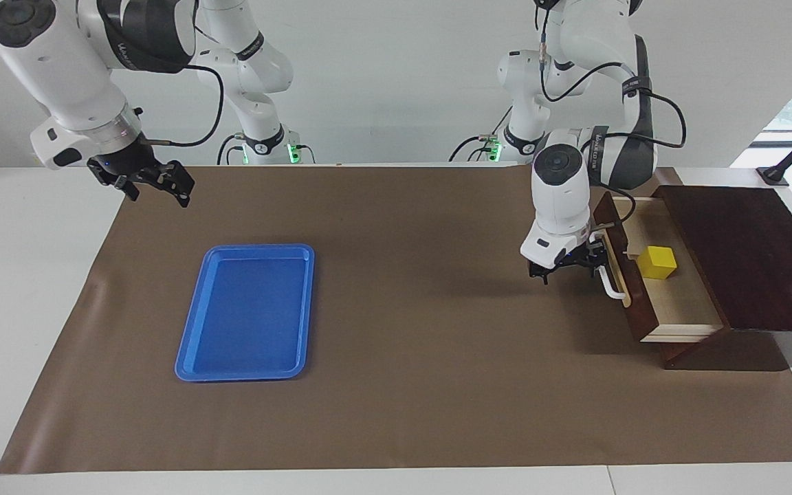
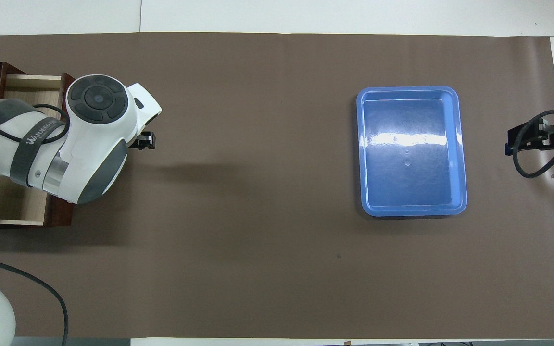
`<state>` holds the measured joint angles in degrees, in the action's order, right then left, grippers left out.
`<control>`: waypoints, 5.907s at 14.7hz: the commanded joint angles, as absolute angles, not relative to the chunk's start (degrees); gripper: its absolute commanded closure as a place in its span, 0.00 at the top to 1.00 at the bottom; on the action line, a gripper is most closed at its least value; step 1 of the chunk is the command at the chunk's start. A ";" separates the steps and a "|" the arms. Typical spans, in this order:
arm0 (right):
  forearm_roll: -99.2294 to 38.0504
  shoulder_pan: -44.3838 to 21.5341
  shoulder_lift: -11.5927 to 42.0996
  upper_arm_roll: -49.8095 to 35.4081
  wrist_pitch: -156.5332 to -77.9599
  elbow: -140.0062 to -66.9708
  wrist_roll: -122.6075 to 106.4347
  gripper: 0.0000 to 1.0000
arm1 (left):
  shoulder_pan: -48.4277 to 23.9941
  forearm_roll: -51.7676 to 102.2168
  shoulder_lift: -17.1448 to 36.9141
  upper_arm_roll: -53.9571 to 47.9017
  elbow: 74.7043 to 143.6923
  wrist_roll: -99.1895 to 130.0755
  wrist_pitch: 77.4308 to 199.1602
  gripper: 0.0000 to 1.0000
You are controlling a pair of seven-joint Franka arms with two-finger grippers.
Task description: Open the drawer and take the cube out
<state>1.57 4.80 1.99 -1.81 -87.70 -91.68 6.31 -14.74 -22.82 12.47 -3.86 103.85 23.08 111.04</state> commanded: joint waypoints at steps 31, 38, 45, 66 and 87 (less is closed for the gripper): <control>1.49 5.62 1.76 -2.29 -86.75 -91.32 6.68 1.00 | 5.71 -6.15 7.47 -0.35 104.85 82.43 113.20 1.00; 0.62 5.80 1.23 -2.37 -87.80 -91.06 0.37 1.00 | 5.62 -7.20 6.77 -0.35 109.24 86.31 116.98 1.00; 0.79 6.59 0.88 -2.02 -92.46 -92.55 12.20 1.00 | 5.80 -8.09 6.68 -0.35 109.60 86.48 117.59 1.00; -21.34 2.90 14.39 -2.81 -99.15 -84.31 77.50 1.00 | 1.94 -8.97 11.08 -0.62 92.65 90.97 104.08 0.10; -31.47 -13.43 33.49 -2.20 -103.52 -67.23 84.45 0.94 | -23.19 -0.71 11.16 -1.32 85.69 115.13 95.09 0.10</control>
